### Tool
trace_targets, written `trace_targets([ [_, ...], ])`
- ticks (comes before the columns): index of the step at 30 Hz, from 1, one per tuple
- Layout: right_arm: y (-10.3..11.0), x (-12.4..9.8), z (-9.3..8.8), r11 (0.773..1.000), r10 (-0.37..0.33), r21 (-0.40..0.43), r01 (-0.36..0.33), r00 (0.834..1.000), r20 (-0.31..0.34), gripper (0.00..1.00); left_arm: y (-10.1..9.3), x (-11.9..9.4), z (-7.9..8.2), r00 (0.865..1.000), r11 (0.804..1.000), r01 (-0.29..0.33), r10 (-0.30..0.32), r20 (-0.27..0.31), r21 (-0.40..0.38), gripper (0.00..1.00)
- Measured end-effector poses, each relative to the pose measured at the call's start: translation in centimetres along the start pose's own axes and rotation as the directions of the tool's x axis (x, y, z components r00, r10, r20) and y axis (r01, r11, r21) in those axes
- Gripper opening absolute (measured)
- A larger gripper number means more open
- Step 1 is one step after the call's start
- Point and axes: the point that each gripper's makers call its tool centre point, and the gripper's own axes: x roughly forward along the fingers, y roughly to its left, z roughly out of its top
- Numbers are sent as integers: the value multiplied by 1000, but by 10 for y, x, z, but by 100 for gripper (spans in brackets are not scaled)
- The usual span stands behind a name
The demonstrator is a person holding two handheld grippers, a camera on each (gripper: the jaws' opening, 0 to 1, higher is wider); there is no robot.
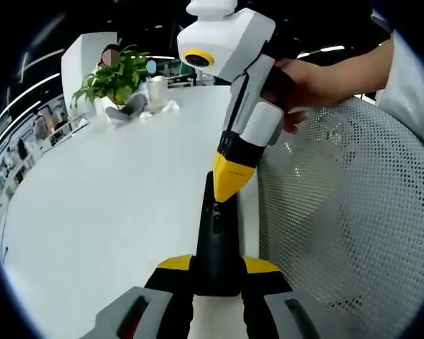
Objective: Press the specified remote control buttons in sequence, fully releasing each button before pressing the next.
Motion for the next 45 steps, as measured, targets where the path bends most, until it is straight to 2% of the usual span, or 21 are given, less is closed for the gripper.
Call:
trace_targets([
  [13,0,1,0,1000,-11,-11,11,1000,1,0,0,0,0,1000,1000,2,-2,-1,3,24],
  [21,-2,1,-1,999,3,34,-3,1000,7,0,0,0,0,1000,1000,3,-3,0,5,24],
  [27,-1,2,0,1000,0,11,0,1000,5,0,0,0,-1,1000,1000,5,-5,1,6,24],
  [36,-3,0,0,994,28,101,-30,999,20,0,0,0,0,1000,1000,12,-12,-2,10,24],
  [45,-1,0,0,998,8,65,-9,1000,17,0,0,0,1,1000,1000,13,-13,-4,17,24],
])
